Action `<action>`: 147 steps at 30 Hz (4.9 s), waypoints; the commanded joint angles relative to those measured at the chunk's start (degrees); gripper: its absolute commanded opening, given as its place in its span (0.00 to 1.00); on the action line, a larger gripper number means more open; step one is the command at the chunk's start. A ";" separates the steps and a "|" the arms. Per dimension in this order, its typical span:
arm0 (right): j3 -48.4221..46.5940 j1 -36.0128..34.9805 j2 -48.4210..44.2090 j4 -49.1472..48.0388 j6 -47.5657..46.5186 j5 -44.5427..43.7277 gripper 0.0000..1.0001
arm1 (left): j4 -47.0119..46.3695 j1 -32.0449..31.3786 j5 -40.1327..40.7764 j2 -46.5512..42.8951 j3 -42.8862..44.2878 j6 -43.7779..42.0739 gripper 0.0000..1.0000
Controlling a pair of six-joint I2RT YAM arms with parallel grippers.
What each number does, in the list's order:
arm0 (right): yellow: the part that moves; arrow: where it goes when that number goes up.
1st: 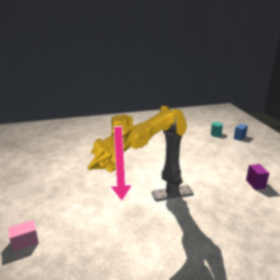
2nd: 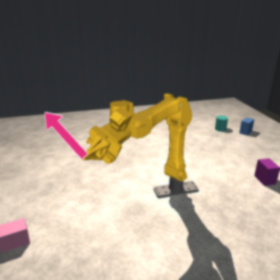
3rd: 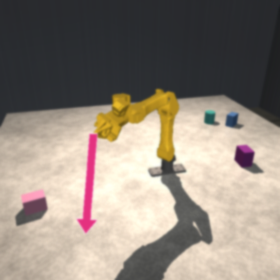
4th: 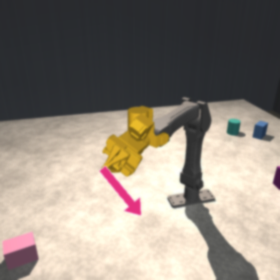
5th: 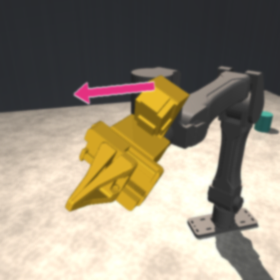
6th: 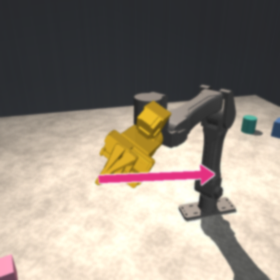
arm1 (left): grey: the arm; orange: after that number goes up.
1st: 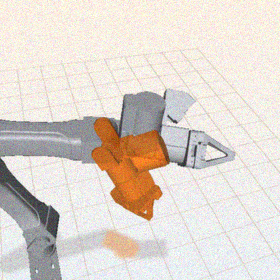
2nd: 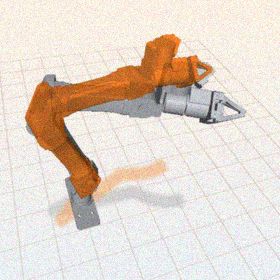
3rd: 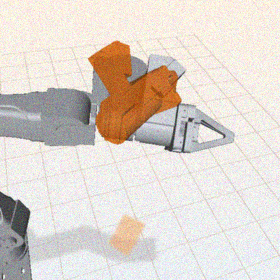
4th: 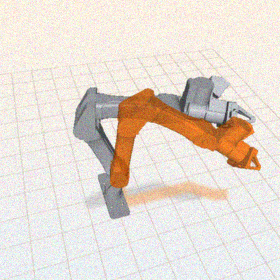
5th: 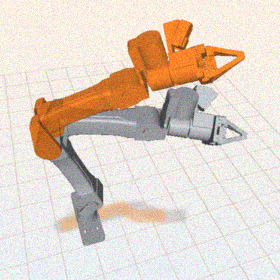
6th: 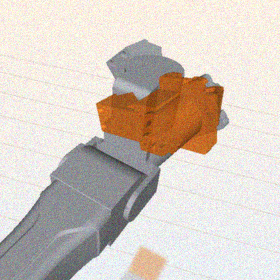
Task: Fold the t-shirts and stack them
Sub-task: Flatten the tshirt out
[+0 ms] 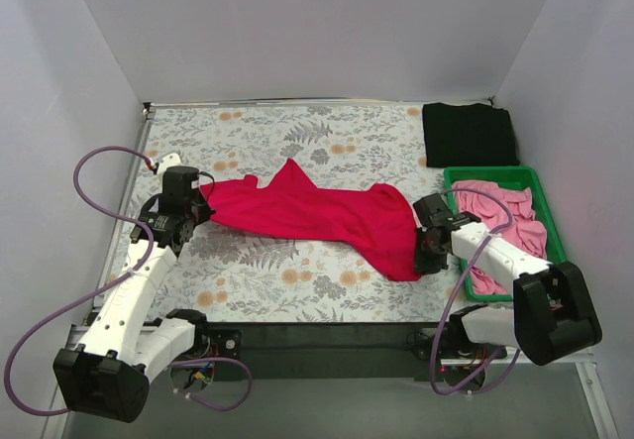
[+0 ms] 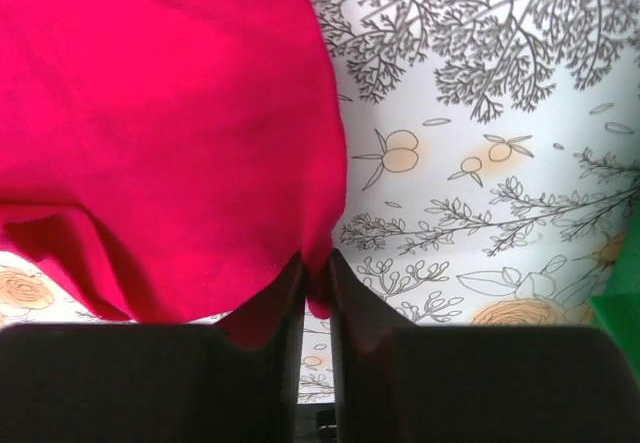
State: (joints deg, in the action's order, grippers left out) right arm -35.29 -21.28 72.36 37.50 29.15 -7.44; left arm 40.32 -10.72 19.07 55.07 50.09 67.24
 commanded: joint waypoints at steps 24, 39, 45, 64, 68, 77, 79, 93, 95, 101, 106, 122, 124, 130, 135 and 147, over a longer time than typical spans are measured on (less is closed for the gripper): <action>-85.63 9.85 13.87 7.69 -19.56 -10.74 0.01 | -7.44 1.58 7.91 28.25 65.39 -9.94 0.00; -71.41 9.85 -17.86 -11.04 -34.15 -13.21 0.01 | -14.83 -1.31 2.98 2.77 59.51 -19.25 0.00; -78.43 9.94 -16.91 -11.13 -38.72 -11.02 0.01 | -13.77 -3.43 3.78 1.80 60.83 -20.66 0.00; -67.90 9.76 5.59 -17.09 -41.71 -3.55 0.01 | -27.65 -2.64 10.73 22.52 32.90 -24.71 0.00; -54.66 9.94 12.26 -25.96 -41.80 -3.81 0.01 | -33.53 0.87 8.97 31.03 26.56 -19.44 0.00; -54.09 12.57 33.17 -32.84 -40.57 -4.42 0.01 | -33.46 7.82 0.19 53.11 34.53 -15.11 0.00; -56.29 13.19 35.39 -33.10 -40.92 -4.51 0.01 | -33.28 7.91 -0.96 56.45 36.74 -15.65 0.00; -58.49 15.83 39.62 -33.28 -37.50 -5.04 0.01 | -33.28 8.00 -12.65 68.15 48.96 -9.50 0.13; -58.23 16.09 39.53 -33.02 -36.62 -4.78 0.01 | -32.76 8.00 -14.23 67.98 49.50 -8.54 0.39; -57.18 16.09 38.83 -32.13 -35.12 -3.02 0.01 | -25.12 8.00 -7.76 57.01 37.94 -5.90 0.64; -54.63 16.09 37.42 -31.78 -33.81 -2.23 0.01 | -18.63 8.00 -3.25 38.85 21.66 -1.16 0.56; -47.86 16.27 32.94 -31.43 -30.20 0.50 0.01 | -6.13 7.64 -4.49 22.80 -4.02 14.66 0.04; -47.24 16.35 32.76 -31.52 -29.85 0.59 0.01 | -5.17 7.64 -4.04 25.34 -4.47 16.51 0.00; -46.19 16.79 32.76 -31.52 -29.50 0.85 0.01 | 0.88 8.08 1.93 31.67 -4.47 23.18 0.00; -45.31 17.32 32.58 -31.52 -29.50 0.32 0.01 | 5.56 9.92 4.39 31.60 -4.91 28.29 0.00; -49.43 17.76 35.39 -31.43 -27.83 7.00 0.01 | 8.99 16.79 6.06 21.75 -5.36 29.98 0.04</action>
State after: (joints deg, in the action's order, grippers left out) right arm -81.08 -3.75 107.74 7.53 0.12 -3.73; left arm 48.23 5.91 22.37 78.37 42.13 96.97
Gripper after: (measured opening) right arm 0.013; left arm 0.022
